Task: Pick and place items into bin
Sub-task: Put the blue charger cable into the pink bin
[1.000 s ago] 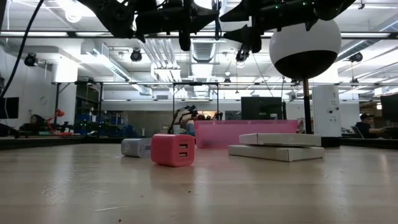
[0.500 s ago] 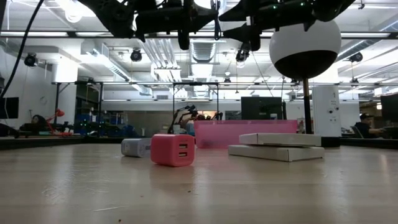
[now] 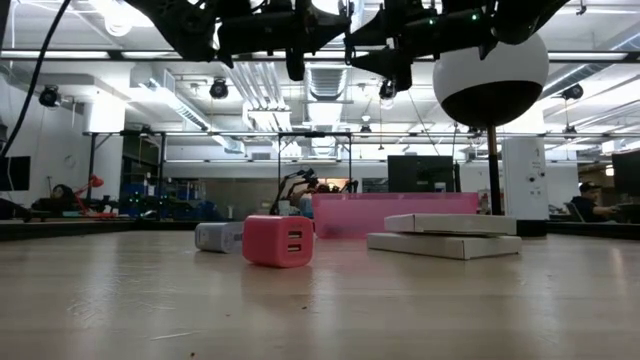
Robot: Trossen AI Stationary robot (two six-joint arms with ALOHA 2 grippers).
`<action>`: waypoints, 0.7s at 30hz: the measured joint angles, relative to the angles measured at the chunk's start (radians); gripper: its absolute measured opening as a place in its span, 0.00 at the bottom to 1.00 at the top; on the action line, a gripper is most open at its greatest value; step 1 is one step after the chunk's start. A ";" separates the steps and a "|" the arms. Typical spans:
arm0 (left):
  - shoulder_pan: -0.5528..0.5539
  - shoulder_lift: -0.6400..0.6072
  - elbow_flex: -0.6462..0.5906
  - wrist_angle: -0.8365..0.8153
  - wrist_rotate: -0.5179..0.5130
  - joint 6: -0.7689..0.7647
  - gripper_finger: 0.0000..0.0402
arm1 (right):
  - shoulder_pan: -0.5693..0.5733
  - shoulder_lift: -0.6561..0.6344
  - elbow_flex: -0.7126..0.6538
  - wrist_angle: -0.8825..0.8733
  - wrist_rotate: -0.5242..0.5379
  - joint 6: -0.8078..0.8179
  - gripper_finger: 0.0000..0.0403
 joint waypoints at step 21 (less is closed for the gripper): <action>0.001 0.000 -0.006 -0.001 -0.002 -0.001 0.09 | 0.001 -0.002 0.000 -0.006 0.017 0.080 0.02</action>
